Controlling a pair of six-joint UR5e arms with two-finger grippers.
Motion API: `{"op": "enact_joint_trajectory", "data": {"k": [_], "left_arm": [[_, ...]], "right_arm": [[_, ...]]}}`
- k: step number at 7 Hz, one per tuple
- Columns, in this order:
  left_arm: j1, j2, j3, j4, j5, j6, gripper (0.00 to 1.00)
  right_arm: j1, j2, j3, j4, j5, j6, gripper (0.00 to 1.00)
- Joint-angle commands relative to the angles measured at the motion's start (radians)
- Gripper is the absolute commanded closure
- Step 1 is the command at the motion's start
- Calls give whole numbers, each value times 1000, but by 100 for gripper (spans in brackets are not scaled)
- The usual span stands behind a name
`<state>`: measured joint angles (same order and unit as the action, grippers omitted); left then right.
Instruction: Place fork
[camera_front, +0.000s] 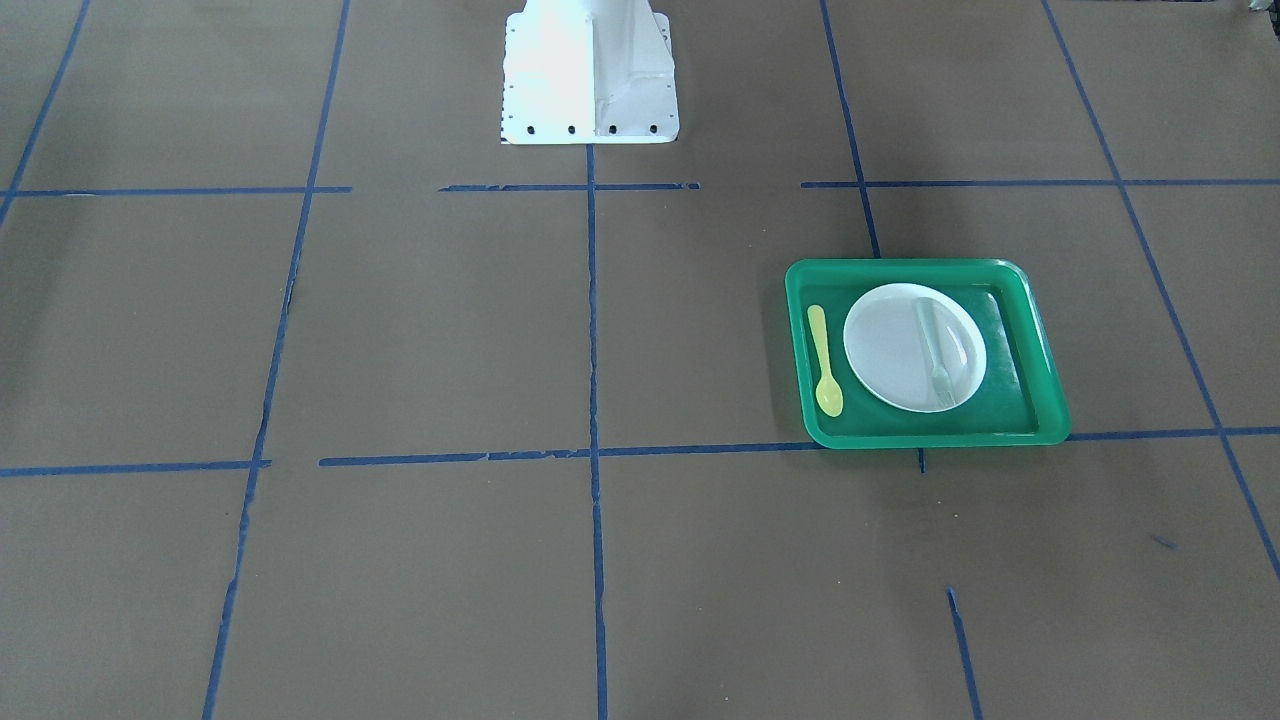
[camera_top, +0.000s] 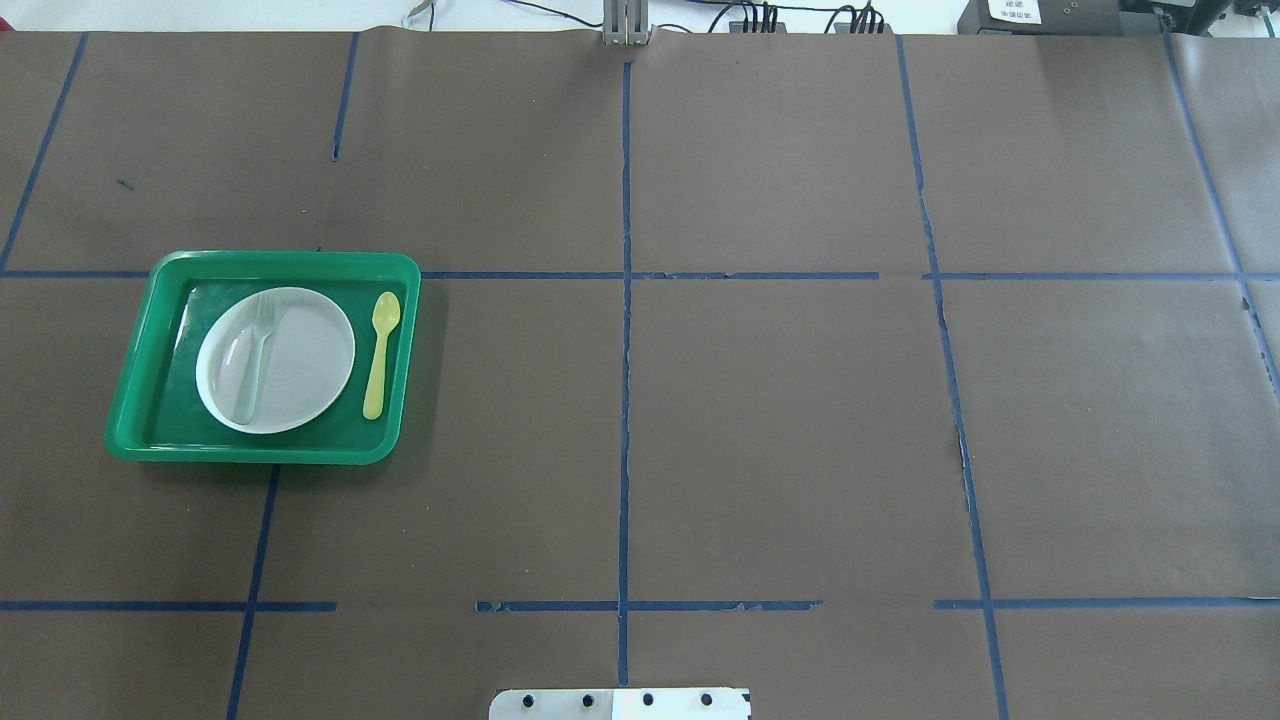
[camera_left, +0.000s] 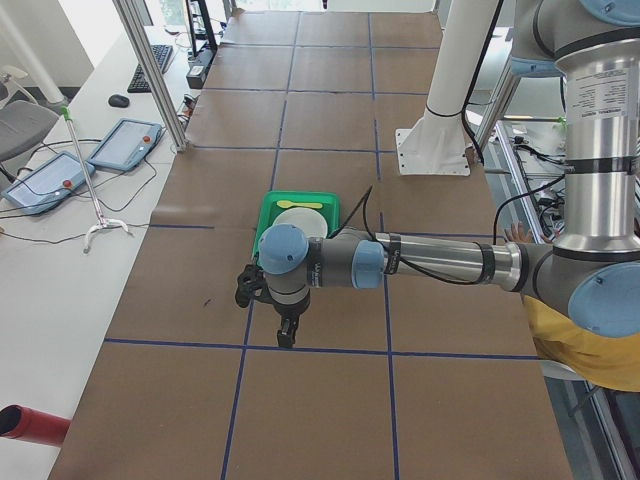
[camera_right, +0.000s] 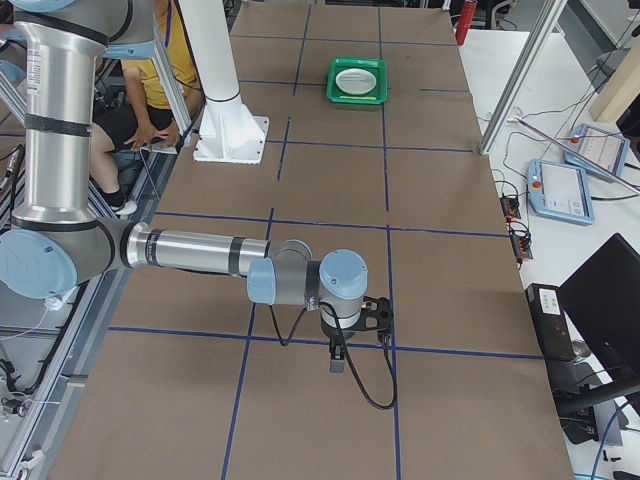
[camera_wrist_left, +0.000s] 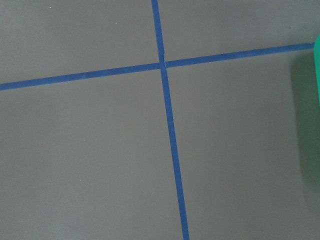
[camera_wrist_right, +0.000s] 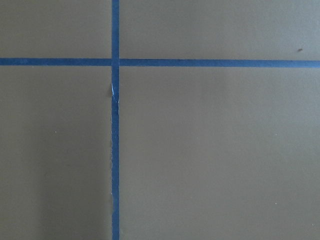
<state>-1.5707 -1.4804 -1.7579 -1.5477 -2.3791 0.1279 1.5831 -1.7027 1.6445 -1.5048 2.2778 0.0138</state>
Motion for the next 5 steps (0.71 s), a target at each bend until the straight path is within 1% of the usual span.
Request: {"op": "enact_joint_trajectory", "data": {"k": [1,2,3,4,5], "left_arm": [[14,-20,-49,-133,4,-186,0],[71,-18,-78,-217,9,-308,0],[139,-18,-80,-285,20,-412,0],[237,-21,-86,-377,119,-562,0],[341,-21,-74,-494,154,-688,0]], "right_arm": [[0,0,0,0,-1,0,0],[0,0,0,0,0,0,0],[0,0,0,2,-1,0,0],[0,0,0,0,0,-2,0],[0,0,0,2,0,0,0]]}}
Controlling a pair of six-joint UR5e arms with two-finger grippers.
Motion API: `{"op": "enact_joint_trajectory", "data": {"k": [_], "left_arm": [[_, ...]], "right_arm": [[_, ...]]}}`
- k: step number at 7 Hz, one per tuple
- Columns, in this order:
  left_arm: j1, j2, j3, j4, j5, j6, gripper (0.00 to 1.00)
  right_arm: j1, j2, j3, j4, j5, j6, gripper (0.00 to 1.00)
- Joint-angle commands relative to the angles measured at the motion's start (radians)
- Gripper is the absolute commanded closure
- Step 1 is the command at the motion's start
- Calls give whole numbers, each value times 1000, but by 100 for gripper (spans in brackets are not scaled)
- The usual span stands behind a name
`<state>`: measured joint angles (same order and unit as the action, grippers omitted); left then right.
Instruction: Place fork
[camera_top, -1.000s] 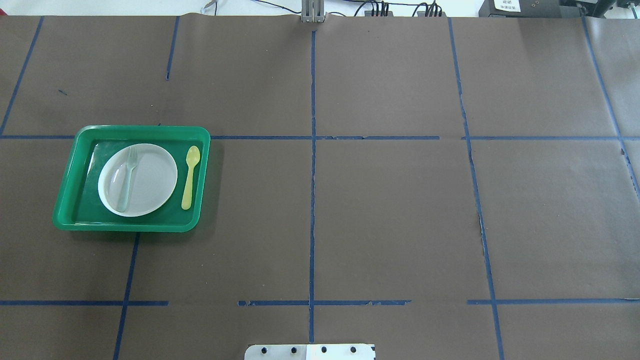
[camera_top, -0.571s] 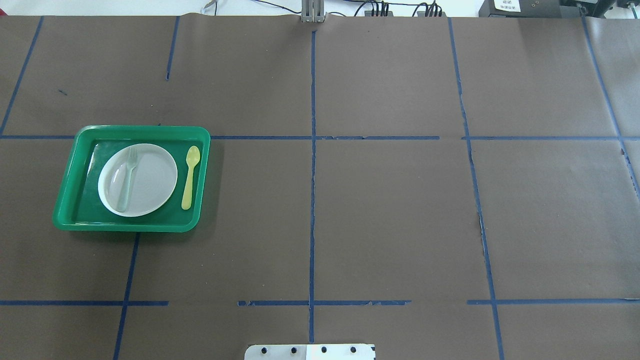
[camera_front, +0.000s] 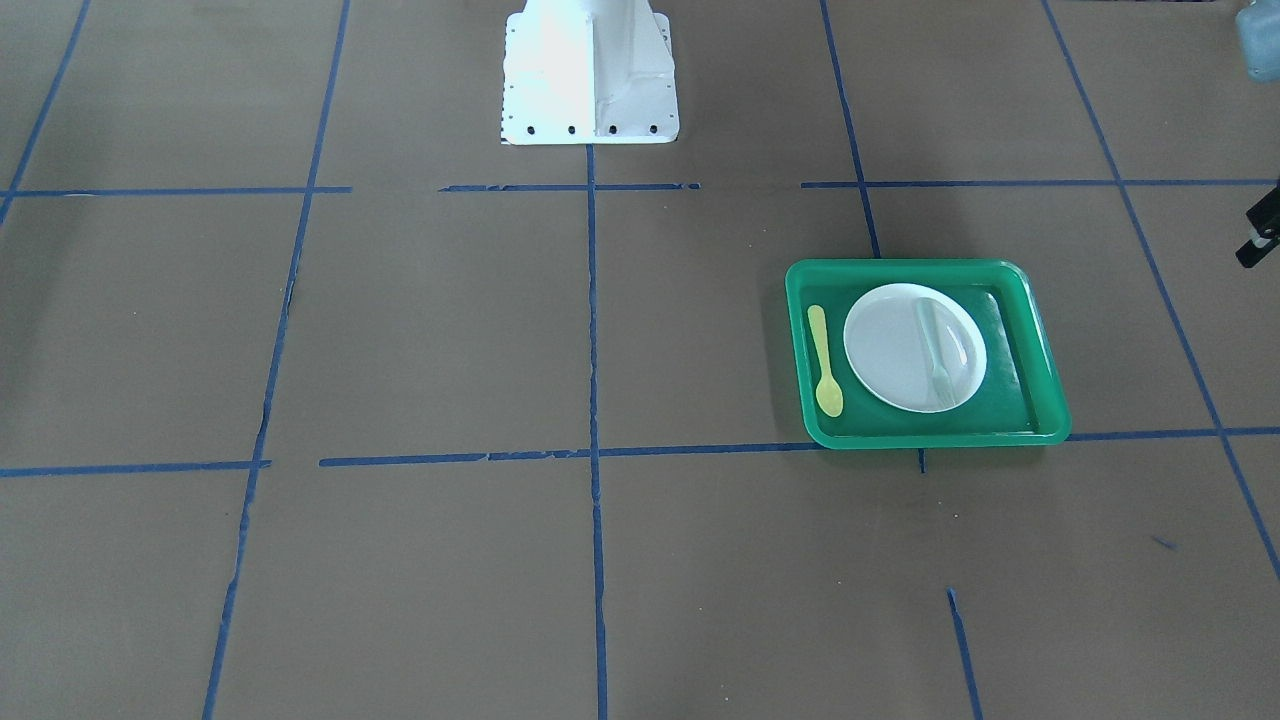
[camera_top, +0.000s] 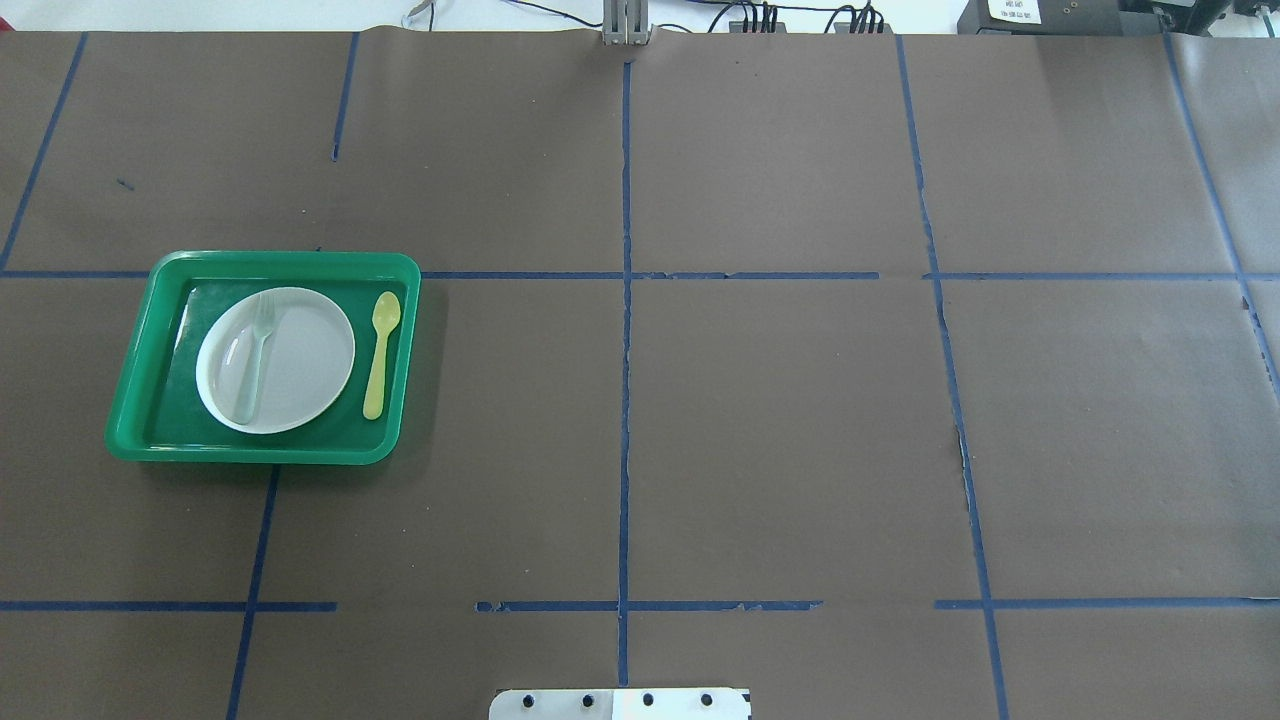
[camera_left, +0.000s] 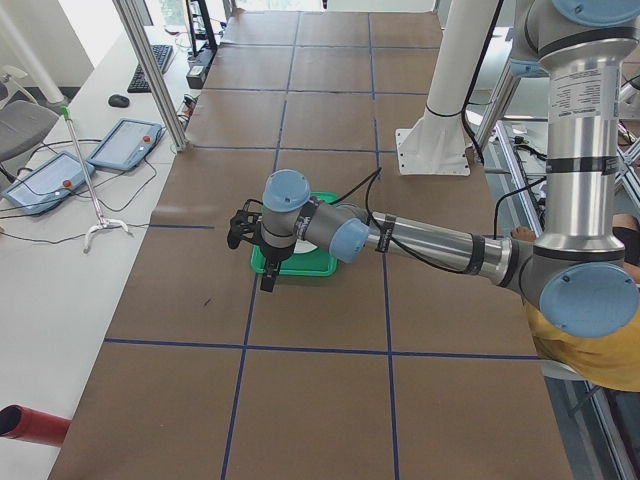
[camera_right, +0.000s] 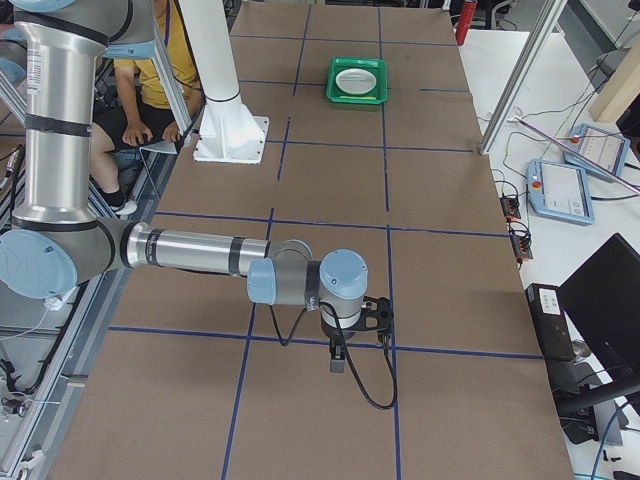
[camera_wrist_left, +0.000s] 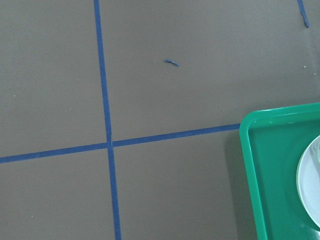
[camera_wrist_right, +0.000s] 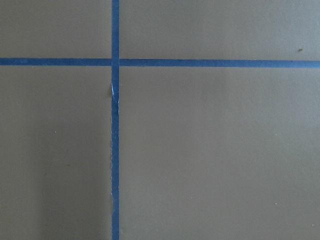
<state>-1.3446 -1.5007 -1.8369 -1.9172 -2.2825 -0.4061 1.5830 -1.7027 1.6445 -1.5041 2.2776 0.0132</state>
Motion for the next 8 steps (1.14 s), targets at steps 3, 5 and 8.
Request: {"op": "enact_joint_trajectory", "data": {"k": [3,5,8], "left_arm": [[411,-85,25,-178,248,-445,1],[508,-140,68,-180,274,-523,4],[573,-173,126,-178,278,-566,14]], "right_arm": [[0,0,0,-1,-1,1,0],[0,0,0,-1,-1,1,0],[0,0,0,-1,0,1,0]]}}
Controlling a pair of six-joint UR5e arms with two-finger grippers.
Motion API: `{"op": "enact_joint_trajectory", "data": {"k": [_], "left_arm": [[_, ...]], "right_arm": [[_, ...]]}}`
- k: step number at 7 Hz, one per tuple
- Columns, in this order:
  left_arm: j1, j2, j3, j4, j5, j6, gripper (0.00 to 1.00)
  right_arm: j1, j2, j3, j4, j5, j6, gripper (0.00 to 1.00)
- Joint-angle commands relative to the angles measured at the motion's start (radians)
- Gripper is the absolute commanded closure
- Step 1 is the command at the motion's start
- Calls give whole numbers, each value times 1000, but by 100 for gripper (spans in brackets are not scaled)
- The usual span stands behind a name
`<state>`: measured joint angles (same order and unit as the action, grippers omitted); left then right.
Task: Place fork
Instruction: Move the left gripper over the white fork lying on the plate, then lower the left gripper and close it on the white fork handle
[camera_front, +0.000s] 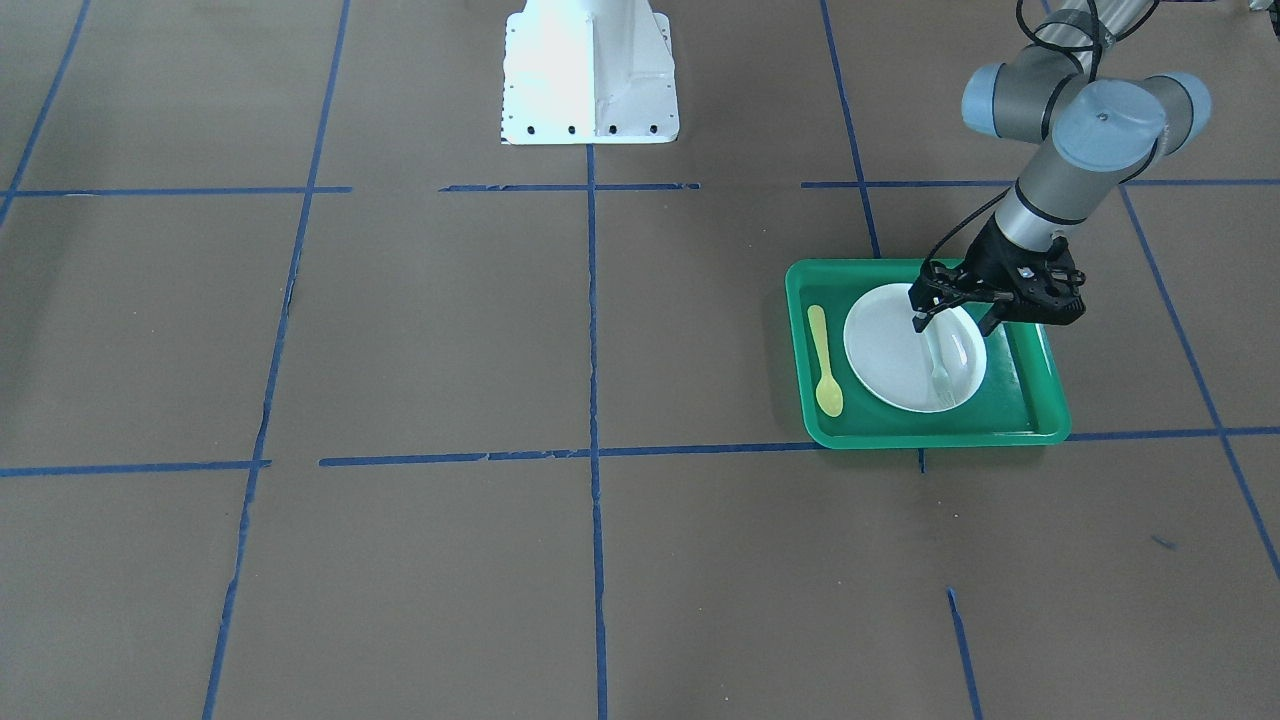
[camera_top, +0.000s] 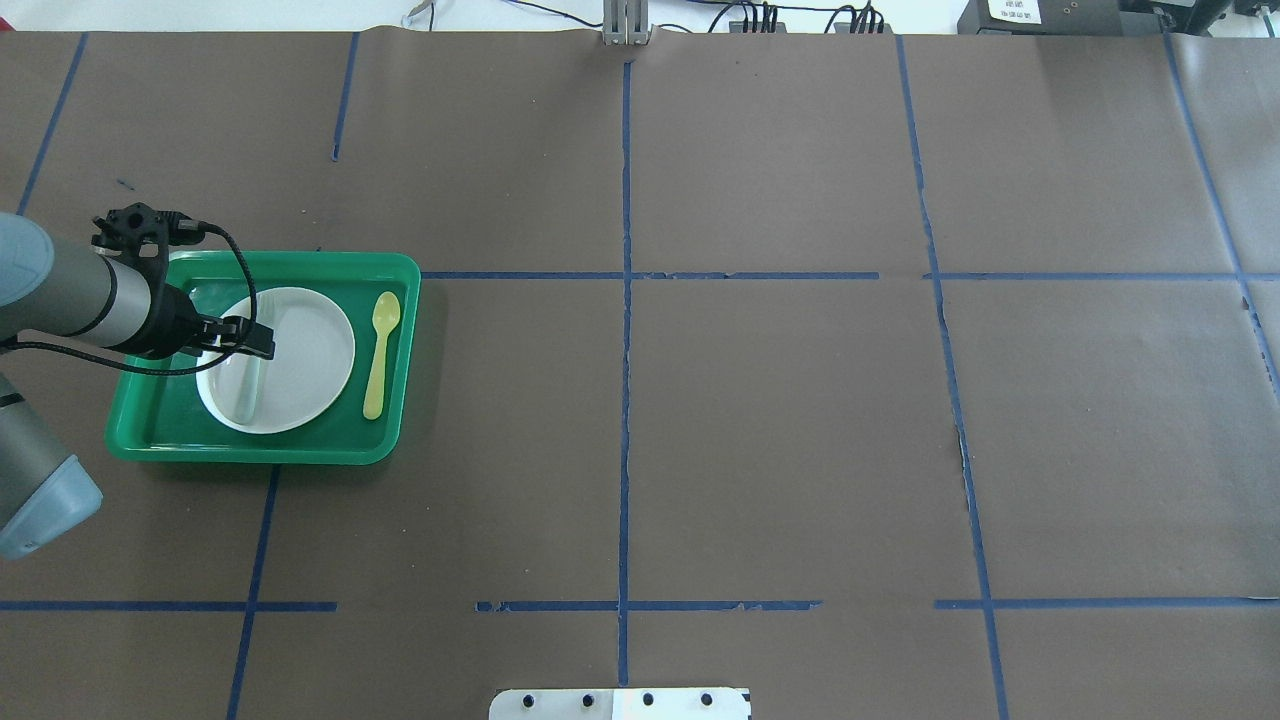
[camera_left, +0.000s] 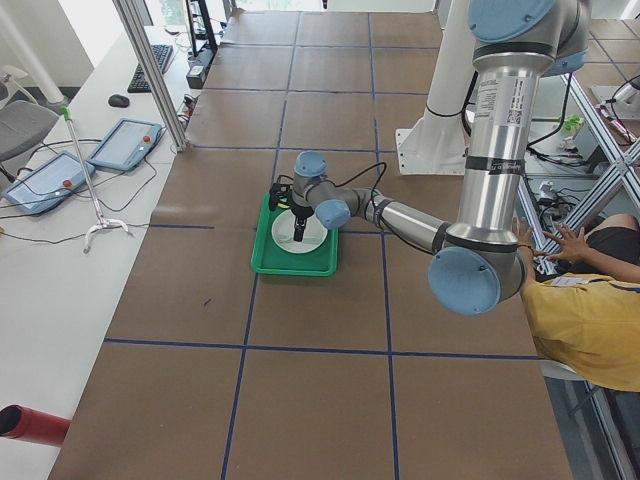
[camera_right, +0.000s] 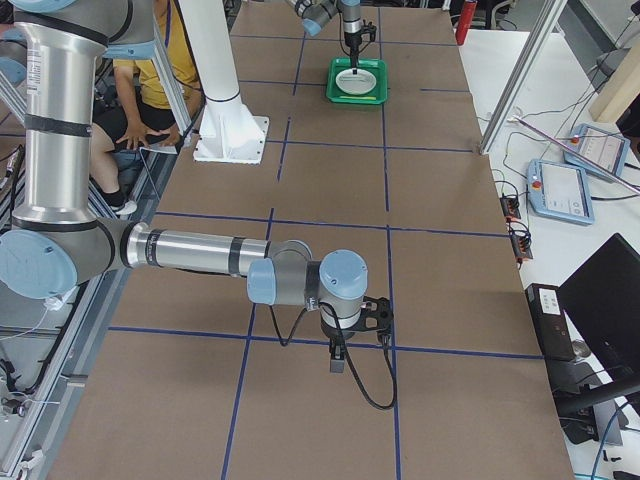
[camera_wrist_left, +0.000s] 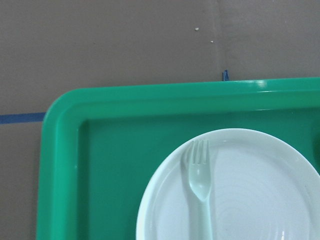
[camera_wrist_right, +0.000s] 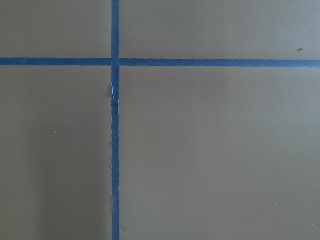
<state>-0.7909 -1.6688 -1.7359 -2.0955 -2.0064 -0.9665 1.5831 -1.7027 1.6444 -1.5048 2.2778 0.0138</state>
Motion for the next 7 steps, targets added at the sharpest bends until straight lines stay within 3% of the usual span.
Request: {"op": "enact_joint_trajectory", "data": {"k": [1,4,5,6,7], "left_arm": [[22,-6,42,-1,3,-6,15],[39,-6,52,-1,2,-5,15],[41,-6,52,0,0,-2,33],[41,-6,52,0,-8,-1,68],[39,-6,53,5,-9,-1,90]], "right_arm": [[0,0,0,0,0,0,0],[0,0,0,0,0,0,0],[0,0,0,0,-1,0,0],[0,0,0,0,0,0,0],[0,0,0,2,0,-2,0]]}}
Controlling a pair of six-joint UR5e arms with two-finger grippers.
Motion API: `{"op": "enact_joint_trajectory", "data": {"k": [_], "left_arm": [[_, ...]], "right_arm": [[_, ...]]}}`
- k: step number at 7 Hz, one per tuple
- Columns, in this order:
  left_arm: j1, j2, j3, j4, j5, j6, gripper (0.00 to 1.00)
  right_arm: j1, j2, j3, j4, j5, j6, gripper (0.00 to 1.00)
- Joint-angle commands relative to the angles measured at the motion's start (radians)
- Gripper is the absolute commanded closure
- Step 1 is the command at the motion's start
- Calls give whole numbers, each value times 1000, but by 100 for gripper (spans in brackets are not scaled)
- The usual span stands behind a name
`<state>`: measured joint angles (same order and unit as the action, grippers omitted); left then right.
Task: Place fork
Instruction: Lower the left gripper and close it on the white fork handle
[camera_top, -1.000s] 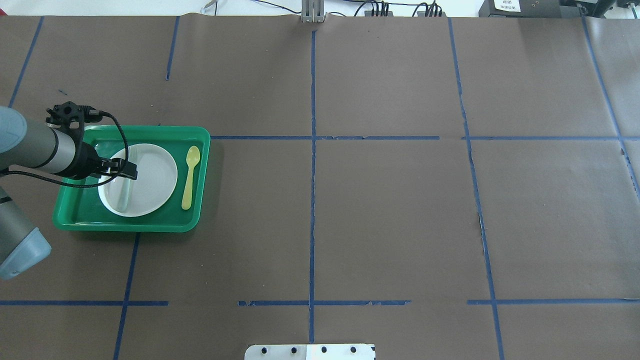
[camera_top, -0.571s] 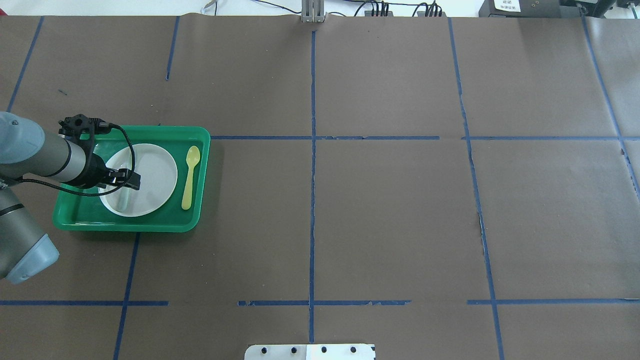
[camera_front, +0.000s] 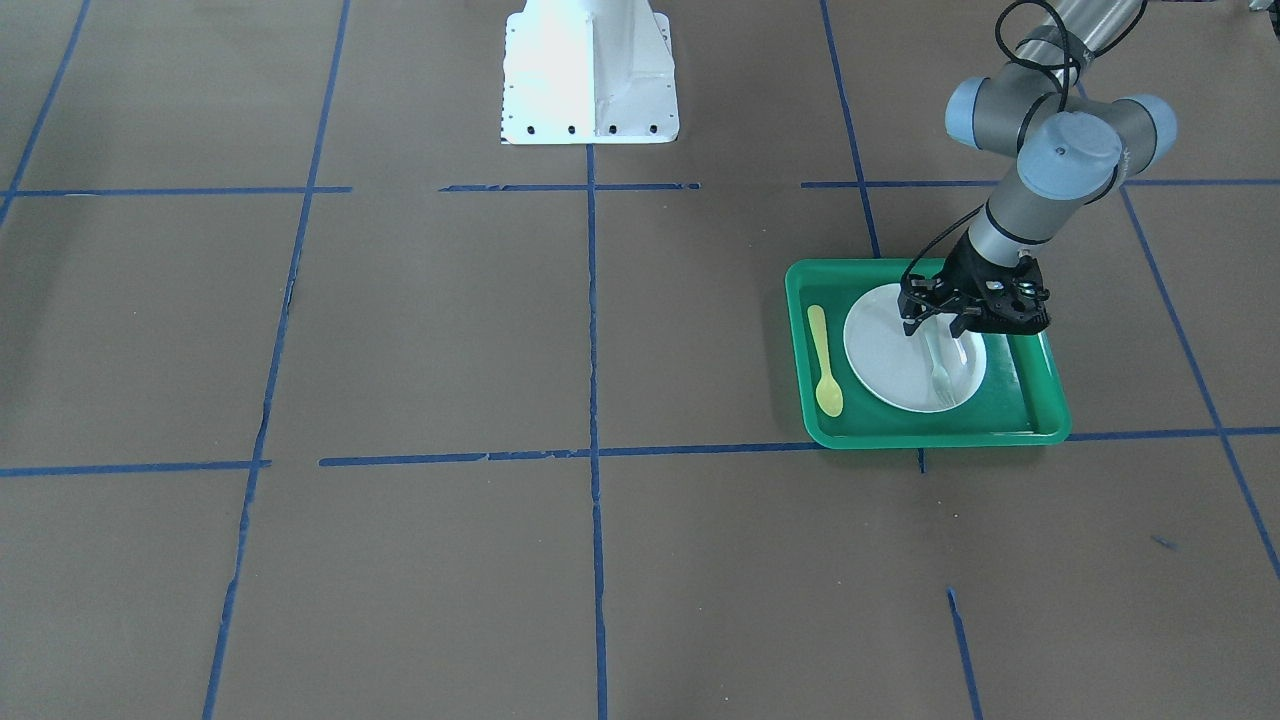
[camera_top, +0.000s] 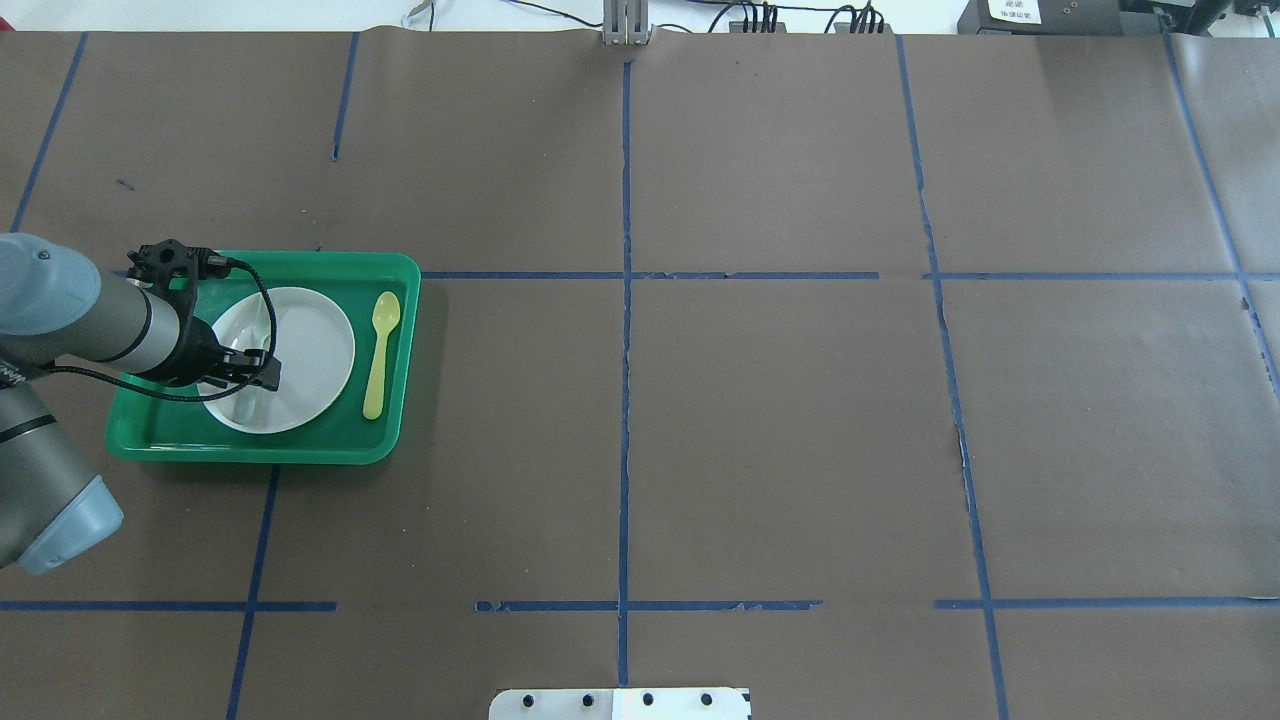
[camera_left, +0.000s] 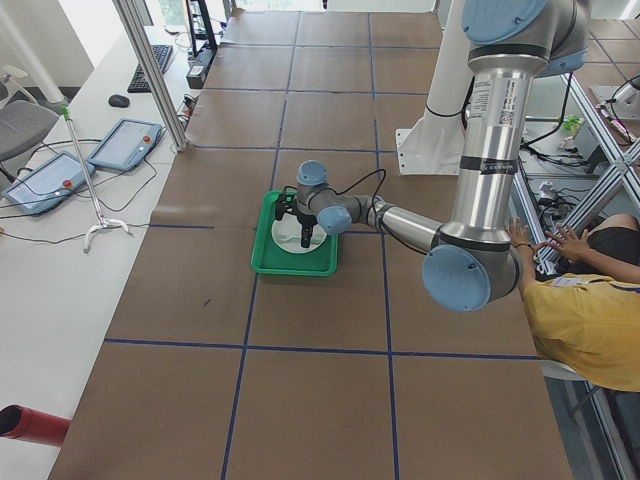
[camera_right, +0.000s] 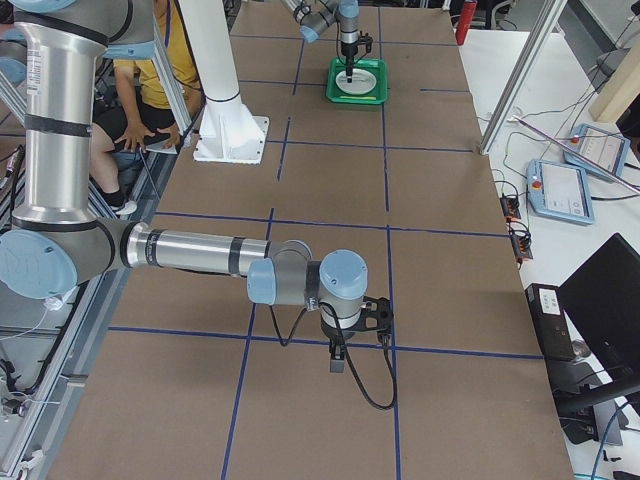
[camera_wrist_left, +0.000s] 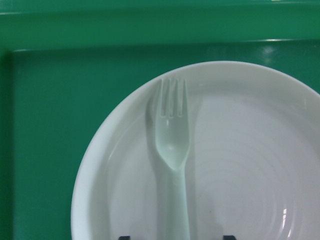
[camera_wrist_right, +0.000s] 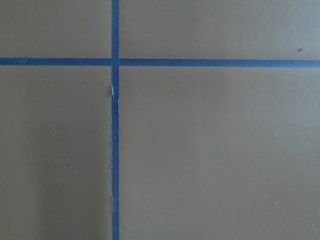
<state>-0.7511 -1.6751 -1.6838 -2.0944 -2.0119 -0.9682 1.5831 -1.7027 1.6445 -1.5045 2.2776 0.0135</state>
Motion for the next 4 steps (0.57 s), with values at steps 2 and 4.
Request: {"op": "enact_joint_trajectory", "data": {"k": [2,4], "left_arm": [[-5,3,-5,7,-4,-4,100],[-10,14,-34,7,-8,-1,100]], "right_arm": [[0,0,0,0,0,0,0],[0,0,0,0,0,-1,0]]}}
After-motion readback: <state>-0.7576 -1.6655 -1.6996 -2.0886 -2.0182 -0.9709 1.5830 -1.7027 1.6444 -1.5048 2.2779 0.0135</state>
